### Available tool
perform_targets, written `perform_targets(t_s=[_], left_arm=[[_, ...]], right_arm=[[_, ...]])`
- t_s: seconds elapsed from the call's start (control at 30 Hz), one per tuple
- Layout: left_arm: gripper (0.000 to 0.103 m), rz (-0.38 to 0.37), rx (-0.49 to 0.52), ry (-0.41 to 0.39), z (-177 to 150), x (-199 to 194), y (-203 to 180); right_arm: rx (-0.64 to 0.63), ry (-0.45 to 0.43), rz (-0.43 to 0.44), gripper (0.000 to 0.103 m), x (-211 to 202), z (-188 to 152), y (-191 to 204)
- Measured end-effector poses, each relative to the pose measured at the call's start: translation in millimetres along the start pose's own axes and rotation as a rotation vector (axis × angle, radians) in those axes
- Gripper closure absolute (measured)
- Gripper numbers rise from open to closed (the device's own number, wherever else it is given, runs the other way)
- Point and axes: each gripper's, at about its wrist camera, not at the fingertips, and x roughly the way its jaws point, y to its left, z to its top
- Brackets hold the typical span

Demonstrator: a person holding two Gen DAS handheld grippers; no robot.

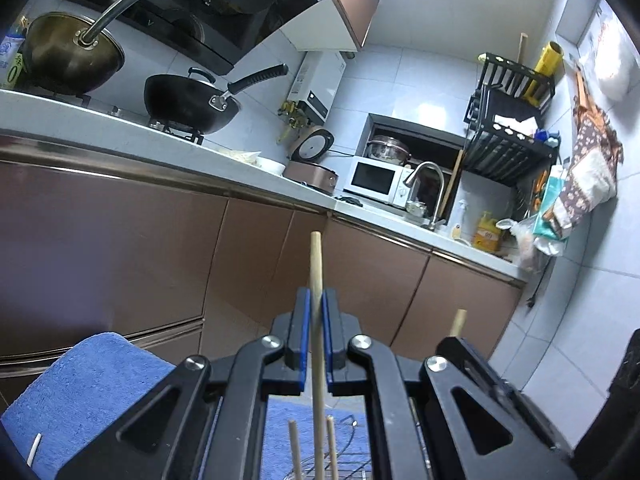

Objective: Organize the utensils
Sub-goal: 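Carry both chopsticks into the wire holder and open both tools, then withdraw both tools from the holder back over the towel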

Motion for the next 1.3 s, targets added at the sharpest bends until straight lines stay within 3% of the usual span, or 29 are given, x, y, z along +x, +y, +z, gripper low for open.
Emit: perform_targets(t_s=[0.13,0.27,0.43,0.6,0.73,0.93,1.3], left_arm=[[0.094,0.007,-0.019,0.016,-5.5,-3.5,6.6],[0.083,0.011,-0.014,0.001,8.0,-21.8,10.4],[0.069,0.016,0.009,-0.027,30.5,-59.3,11.5],[0.065,0.031,0.042,-0.023,48.4,-107.3,17.0],[0.055,0.070,0.072,-0.034,60.7,-145.5,25.4],[0.053,0.149,0.140,-0.038,70.6,-205.3,43.0],[0.046,0.215,0.189,-0.036,63.4,-291.3,62.6]], right_arm=[[0.004,0.014,-0.004,0.094,-9.6,-2.9,0.1],[0.006,0.008,-0.009,0.082,-22.6,5.8,3.8],[0.015,-0.011,-0.024,0.074,-53.4,25.1,13.2],[0.007,-0.018,-0.037,0.061,-90.5,38.6,29.3],[-0.021,-0.015,-0.037,0.055,-119.5,46.4,47.3],[-0.066,-0.005,-0.005,0.055,-162.9,52.8,78.7],[-0.089,0.037,0.052,0.029,-211.5,34.5,126.0]])
